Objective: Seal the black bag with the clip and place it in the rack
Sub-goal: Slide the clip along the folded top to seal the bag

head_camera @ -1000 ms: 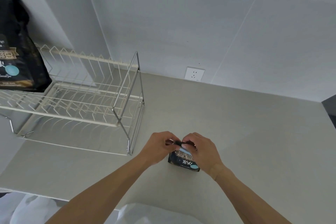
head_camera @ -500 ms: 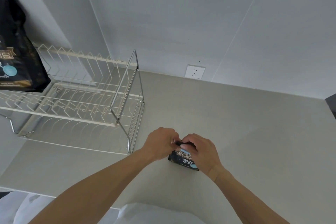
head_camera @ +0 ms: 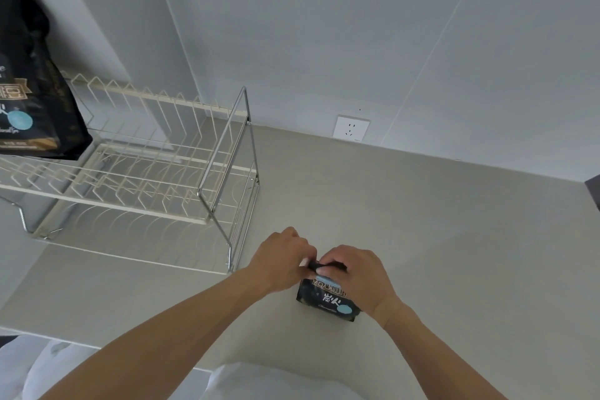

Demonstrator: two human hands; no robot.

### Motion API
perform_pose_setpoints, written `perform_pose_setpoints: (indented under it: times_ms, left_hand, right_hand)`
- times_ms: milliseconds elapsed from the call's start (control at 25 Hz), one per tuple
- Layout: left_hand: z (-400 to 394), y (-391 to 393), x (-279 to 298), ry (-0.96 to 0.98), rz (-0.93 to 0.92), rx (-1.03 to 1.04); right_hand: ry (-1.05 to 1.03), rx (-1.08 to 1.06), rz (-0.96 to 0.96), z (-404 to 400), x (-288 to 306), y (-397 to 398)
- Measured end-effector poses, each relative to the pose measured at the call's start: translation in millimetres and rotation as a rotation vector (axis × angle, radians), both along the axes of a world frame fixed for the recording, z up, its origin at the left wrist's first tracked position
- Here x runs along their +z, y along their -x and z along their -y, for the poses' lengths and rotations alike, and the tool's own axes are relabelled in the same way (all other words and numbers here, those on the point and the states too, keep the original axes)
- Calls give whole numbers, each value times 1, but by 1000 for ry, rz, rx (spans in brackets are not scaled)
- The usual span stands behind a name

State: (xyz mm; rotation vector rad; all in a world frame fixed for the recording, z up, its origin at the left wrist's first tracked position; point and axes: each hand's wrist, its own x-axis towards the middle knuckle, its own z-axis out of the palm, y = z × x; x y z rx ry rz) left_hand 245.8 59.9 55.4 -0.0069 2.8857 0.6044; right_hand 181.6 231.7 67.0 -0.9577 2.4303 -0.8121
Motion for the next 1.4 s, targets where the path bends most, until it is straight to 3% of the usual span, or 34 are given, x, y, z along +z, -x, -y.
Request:
perform_pose_setpoints:
  times_ms: [240,360,720,1000,1160,1280,1400]
  left_hand:
    - [-18,0,3,-19,-83,-149]
    - [-27,3,0,-42,-57,-105]
    - [-32,5,-4,129,-133,-116]
    - [-12,-11,-12,-319,-35,118]
    - [-6,-21,-22,-735,44,408]
    - [-8,-28,-25,-812,81,513]
    - [-13,-31,-24,-848,71,557]
  right_hand:
    - [-188,8,-76,-30,2,4]
    - [-130,-39,-82,-35,-2,-4]
    - [55,-162,9,-26,1,-14]
    - [44,-320,172,-70,-10,-8]
    - [265,-588,424,-77,-26,-21]
    - [352,-662,569,-75,-28,-26]
    - [381,-642,552,-73,-28,-30]
